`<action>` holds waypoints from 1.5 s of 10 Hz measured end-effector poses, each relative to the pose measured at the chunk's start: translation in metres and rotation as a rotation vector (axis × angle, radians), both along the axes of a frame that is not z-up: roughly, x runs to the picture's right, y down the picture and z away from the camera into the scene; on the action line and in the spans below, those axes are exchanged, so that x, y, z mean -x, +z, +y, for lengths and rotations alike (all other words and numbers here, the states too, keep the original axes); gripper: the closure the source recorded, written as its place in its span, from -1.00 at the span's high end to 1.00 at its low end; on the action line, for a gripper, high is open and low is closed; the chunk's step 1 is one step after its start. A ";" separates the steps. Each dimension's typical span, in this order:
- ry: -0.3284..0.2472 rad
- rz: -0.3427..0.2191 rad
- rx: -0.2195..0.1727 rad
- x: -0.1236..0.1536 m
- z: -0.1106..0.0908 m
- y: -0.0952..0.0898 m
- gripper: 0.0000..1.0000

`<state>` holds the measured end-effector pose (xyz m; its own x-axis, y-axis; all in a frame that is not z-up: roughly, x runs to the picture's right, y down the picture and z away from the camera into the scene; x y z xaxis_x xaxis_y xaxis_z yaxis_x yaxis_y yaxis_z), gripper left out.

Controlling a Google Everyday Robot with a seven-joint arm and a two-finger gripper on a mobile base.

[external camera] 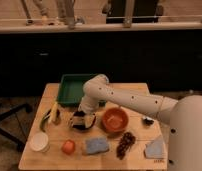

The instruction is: Wipe tray with eraser

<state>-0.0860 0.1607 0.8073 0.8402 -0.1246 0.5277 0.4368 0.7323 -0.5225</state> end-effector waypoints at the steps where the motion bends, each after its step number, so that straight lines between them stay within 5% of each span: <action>1: 0.000 0.000 0.005 0.001 0.002 0.001 0.39; 11: -0.035 0.008 0.051 0.003 0.016 0.014 0.38; 13: -0.042 0.009 0.052 0.003 0.016 0.015 0.15; 15: -0.042 0.004 0.044 0.005 0.014 0.015 -0.30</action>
